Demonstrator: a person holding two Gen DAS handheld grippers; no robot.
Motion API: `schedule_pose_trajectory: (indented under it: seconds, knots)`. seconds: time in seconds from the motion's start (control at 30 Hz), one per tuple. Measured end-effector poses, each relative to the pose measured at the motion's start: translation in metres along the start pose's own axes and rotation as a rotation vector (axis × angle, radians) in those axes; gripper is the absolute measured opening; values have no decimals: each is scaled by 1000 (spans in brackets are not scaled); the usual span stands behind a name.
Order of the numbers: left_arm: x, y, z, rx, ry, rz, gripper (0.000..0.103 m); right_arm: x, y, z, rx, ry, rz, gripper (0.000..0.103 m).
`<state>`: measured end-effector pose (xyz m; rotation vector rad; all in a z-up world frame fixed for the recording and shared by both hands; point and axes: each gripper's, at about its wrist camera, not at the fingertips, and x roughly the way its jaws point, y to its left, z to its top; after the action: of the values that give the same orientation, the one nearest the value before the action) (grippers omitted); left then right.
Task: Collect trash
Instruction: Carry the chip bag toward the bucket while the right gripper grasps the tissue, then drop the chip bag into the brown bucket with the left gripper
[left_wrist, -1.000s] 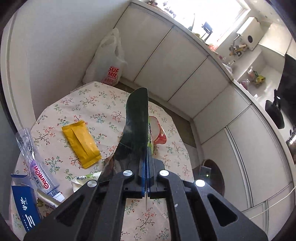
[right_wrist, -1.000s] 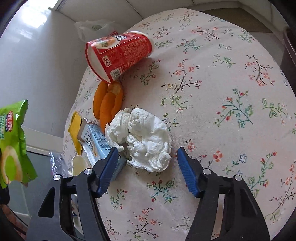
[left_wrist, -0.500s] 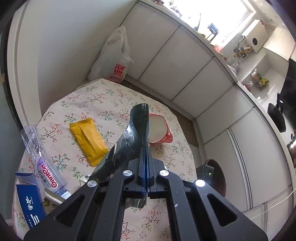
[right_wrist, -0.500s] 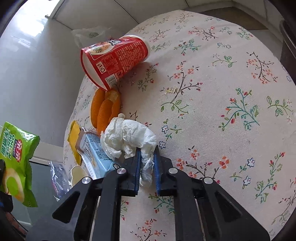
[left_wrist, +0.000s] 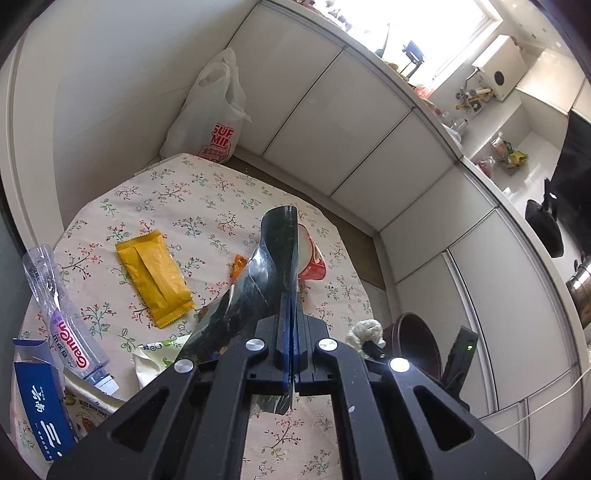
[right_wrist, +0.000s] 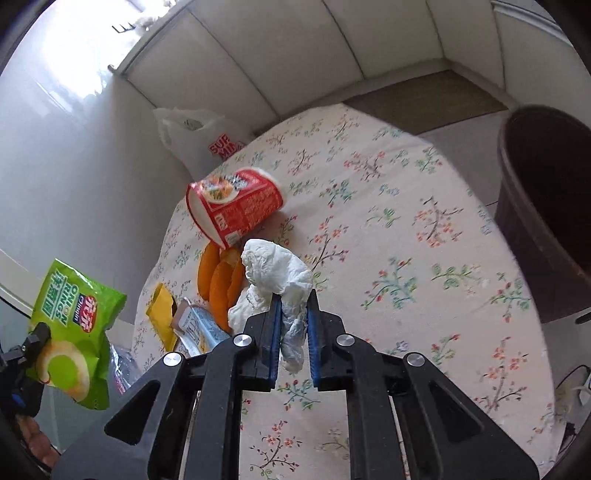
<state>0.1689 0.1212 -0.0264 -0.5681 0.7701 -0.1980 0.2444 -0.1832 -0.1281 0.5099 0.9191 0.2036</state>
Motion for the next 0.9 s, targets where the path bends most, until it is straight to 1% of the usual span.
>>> schedule_pose_trajectory:
  seconds: [0.1, 0.23, 0.33, 0.4, 0.43, 0.47, 0.53, 0.57, 0.6, 0.63, 0.7, 0.73, 0.77, 0.8, 0.9]
  knots:
    - [6, -8, -3, 11, 7, -7, 0, -33, -19, 12, 18, -88, -46, 12]
    - [15, -18, -8, 26, 15, -8, 0, -74, -58, 27, 78, -200, -137, 12]
    - [22, -24, -13, 30, 25, -11, 0, -94, -87, 35, 106, -264, -261, 12]
    - [27, -29, -15, 38, 30, -11, 0, -103, -106, 38, 128, -280, -323, 13]
    - [29, -32, -17, 44, 32, -12, 0, -106, -113, 39, 129, -283, -376, 13]
    - [31, -35, -18, 50, 35, -13, 0, -109, -115, 40, 103, -290, -460, 15]
    - [36, -42, -21, 59, 41, -19, 0, -113, -117, 42, 44, -295, -571, 27]
    - [39, -46, -22, 63, 46, -25, 0, -116, -118, 43, 31, -295, -608, 44]
    - [42, -50, -24, 66, 50, -31, 0, -120, -119, 43, 25, -306, -650, 56]
    - [45, -55, -25, 72, 54, -39, 0, -127, -118, 41, 15, -331, -693, 59]
    - [52, -66, -29, 83, 63, -67, 0, -139, -115, 39, -13, -365, -753, 73]
    - [56, -73, -31, 87, 68, -85, 0, -146, -115, 39, -21, -382, -781, 78]
    - [61, -80, -32, 91, 76, -104, 0, -153, -114, 39, -25, -403, -801, 85]
    - [67, -88, -35, 95, 84, -119, 0, -161, -115, 40, -24, -427, -816, 89]
    - [88, -119, -40, 106, 125, -176, 0, -186, -123, 41, -6, -470, -803, 91]
